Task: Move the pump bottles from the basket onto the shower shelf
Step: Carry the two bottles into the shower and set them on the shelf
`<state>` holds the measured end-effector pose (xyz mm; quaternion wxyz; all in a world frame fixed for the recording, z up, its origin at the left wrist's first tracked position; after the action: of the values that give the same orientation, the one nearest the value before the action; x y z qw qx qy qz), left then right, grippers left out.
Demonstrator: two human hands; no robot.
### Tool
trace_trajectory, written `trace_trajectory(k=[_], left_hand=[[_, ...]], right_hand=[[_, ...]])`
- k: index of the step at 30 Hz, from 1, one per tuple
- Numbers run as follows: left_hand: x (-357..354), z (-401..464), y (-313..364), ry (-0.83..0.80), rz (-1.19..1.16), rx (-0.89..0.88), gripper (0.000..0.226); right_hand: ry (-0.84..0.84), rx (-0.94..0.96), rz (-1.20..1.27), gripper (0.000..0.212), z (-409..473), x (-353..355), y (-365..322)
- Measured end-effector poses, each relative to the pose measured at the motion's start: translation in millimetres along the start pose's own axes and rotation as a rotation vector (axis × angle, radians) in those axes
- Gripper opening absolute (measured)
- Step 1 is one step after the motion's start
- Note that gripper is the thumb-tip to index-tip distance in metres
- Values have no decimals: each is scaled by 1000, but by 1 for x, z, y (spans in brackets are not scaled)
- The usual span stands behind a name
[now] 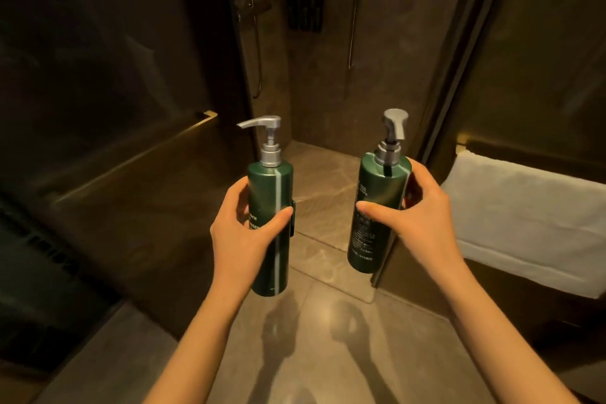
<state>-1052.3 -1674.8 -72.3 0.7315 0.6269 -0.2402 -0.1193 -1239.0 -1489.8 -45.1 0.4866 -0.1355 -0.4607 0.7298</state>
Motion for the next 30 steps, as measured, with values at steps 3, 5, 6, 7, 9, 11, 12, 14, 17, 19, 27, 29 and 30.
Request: trace_trajectory(k=[3, 5, 6, 7, 9, 11, 12, 14, 17, 19, 27, 29, 30], left_hand=[[-11, 85, 8, -8, 14, -33, 65], [-29, 137, 9, -32, 6, -35, 64], [-41, 160, 8, -54, 4, -37, 64], [-54, 183, 7, -78, 2, -38, 64], [-81, 230, 0, -113, -15, -26, 66], [-105, 281, -6, -131, -36, -2, 68], [-117, 307, -7, -133, -39, 1, 67], [-141, 357, -8, -107, -38, 1, 65], [-168, 429, 2, -67, -48, 3, 66], [-184, 472, 11, -75, -46, 13, 68], [-227, 626, 22, 13, -68, 10, 67], [-231, 666, 20, 51, -71, 5, 67], [-231, 687, 21, 75, -69, -2, 67]], right_hand=[[41, 51, -31, 79, 71, -24, 17], [76, 50, -23, 78, 108, -34, 38], [101, 35, -11, 76, 123, -37, 52], [129, 14, 2, 75, 139, -38, 68], [163, -37, 9, 75, 171, -41, 106], [167, -80, -1, 75, 210, -46, 142], [164, -92, -1, 73, 232, -49, 161], [154, -94, 28, 68, 279, -57, 194], [184, -105, 99, 65, 358, -64, 233], [177, -91, 124, 64, 409, -70, 247], [126, -13, 167, 64, 578, -115, 311], [90, 24, 170, 63, 619, -136, 326], [66, 45, 176, 63, 641, -149, 333]])
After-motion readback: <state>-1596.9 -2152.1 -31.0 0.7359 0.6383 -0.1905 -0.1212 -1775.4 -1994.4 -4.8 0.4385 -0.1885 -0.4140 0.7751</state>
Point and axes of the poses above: each hand's wrist, its own z-axis towards the middle knuckle, its own x-axis out of the back of the hand, y = z × x, the point moved 8 cm from there along z, towards the middle knuckle, and after that the axes turned 14 degrees about x, right-handed, at the moved point
